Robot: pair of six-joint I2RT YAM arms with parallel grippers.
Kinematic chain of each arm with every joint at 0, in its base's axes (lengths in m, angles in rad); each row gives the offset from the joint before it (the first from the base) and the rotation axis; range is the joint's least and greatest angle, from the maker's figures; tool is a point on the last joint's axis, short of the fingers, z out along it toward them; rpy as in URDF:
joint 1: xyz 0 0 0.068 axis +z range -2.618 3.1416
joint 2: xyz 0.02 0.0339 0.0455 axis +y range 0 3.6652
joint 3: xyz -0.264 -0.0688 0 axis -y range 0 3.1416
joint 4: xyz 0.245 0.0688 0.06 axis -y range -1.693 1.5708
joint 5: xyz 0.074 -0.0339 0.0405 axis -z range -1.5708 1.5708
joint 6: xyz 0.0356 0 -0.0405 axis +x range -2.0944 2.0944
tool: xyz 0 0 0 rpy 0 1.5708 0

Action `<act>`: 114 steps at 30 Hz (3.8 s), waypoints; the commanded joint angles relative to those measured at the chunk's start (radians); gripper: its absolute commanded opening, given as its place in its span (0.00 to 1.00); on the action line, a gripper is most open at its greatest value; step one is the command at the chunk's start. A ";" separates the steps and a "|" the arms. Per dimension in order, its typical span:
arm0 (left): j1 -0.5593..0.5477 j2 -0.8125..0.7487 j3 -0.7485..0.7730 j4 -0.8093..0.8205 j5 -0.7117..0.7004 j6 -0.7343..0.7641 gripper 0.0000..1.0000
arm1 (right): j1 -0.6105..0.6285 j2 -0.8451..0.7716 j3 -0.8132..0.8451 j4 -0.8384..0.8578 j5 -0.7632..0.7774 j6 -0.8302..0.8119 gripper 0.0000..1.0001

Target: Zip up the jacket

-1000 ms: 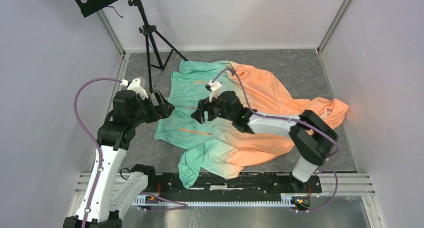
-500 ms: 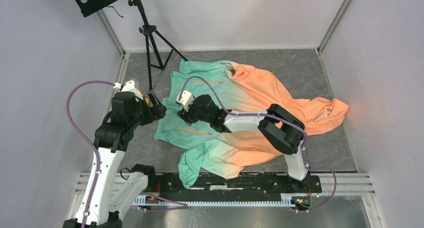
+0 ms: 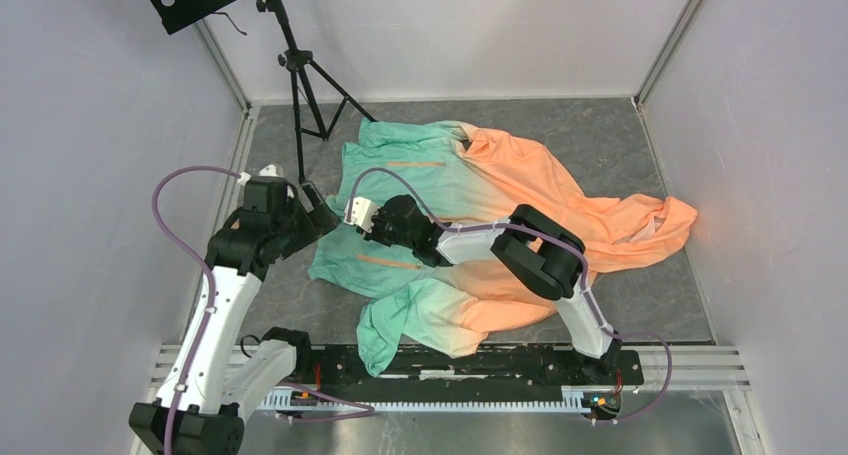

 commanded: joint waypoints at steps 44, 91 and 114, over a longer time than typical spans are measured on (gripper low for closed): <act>0.215 0.475 -0.060 0.436 0.006 0.022 0.60 | -0.028 -0.074 -0.162 0.171 -0.431 0.673 0.19; 0.207 0.190 -0.329 0.594 0.467 0.029 0.02 | -0.032 -0.086 -0.077 0.232 -0.399 0.609 0.64; 0.223 0.279 -0.155 0.290 0.410 -0.191 0.57 | 0.050 -0.121 -0.185 0.346 -0.240 0.293 0.01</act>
